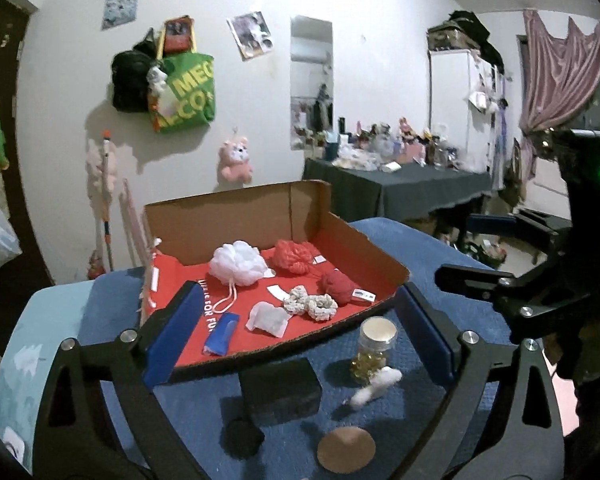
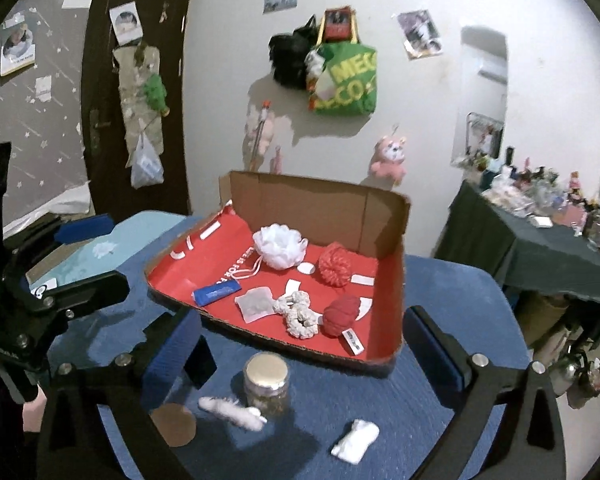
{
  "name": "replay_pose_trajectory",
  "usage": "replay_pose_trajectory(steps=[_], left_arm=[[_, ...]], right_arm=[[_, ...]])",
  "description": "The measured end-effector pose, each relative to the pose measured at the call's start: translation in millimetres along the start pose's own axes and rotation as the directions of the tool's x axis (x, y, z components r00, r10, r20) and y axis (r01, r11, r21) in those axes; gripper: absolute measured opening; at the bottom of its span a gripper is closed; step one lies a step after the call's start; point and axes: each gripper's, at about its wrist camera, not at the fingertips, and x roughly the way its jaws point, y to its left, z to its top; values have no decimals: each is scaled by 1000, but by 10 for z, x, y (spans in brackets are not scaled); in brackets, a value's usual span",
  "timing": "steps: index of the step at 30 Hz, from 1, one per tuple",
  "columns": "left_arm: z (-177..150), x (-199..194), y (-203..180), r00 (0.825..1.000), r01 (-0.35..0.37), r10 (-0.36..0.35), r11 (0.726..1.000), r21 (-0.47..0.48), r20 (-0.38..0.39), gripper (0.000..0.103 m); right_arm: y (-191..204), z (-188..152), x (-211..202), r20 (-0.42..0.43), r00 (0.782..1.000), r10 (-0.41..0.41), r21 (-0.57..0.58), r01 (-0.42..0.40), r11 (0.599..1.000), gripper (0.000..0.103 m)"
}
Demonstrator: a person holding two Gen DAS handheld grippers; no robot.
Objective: Organize soft objects
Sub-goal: 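Pull both tools back out of the box toward the blanket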
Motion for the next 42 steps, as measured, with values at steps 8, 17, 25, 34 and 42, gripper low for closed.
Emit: replay_pose_trajectory(steps=[8, 17, 25, 34, 42], left_arm=[[-277, -311, -116, 996, -71, 74, 997, -40, 59, 100], [-698, -341, -191, 997, -77, 80, 993, -91, 24, 100], [-1027, -195, -180, 995, -94, 88, 986, -136, -54, 100], [-1237, -45, -121, 987, -116, 96, 981, -158, -128, 100], [-1321, 56, -63, 981, -122, 93, 978, -170, -171, 100]], right_arm=[[172, -321, -400, 78, 993, -84, 31, 82, 996, 103], [279, -777, -416, 65, 988, -141, 67, 137, 988, 103], [286, -1078, -242, 17, 990, -137, 101, 135, 986, 103], [269, -1263, -6, -48, 994, -97, 131, 103, 986, 103], [297, -1333, 104, -76, 994, -75, 138, 85, 987, 103]])
